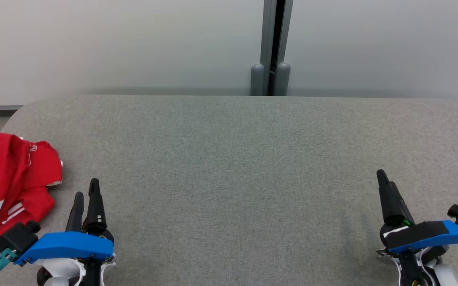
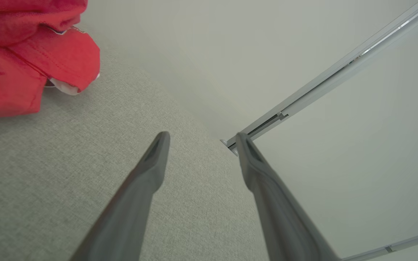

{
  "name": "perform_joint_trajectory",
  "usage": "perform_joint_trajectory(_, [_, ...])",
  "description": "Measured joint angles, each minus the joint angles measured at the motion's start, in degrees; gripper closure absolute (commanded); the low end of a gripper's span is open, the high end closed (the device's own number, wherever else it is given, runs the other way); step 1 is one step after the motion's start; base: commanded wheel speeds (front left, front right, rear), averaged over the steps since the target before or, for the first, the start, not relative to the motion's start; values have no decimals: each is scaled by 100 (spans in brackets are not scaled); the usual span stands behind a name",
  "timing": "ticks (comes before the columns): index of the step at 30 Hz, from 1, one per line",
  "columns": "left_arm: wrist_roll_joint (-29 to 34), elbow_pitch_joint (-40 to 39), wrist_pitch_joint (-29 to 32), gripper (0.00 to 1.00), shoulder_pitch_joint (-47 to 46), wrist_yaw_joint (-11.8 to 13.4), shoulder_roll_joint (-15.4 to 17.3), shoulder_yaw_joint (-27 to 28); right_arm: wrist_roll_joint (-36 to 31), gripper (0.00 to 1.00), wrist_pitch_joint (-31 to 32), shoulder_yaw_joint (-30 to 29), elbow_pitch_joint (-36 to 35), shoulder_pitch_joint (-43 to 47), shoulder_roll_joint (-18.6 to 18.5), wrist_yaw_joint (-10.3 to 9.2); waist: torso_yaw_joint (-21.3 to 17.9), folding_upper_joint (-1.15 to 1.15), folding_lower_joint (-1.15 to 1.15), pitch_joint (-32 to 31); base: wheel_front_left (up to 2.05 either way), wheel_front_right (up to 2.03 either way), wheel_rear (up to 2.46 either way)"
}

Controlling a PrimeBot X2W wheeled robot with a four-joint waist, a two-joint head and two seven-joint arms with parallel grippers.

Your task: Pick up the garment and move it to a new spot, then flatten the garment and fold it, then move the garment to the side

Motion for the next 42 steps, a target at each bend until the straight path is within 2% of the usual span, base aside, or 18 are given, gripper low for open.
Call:
perform_joint_trajectory(19, [1452,148,-345,0,10,-1,9,-94,-1402,0,-341,92,212,5,1,1,48,0,0,21,0,0,0])
perform_joint_trajectory(42, [2911,336,-682,0,226,-2,9,-226,-2831,0,-677,211,437,154,-11,1,79,0,0,-20,0,0,0])
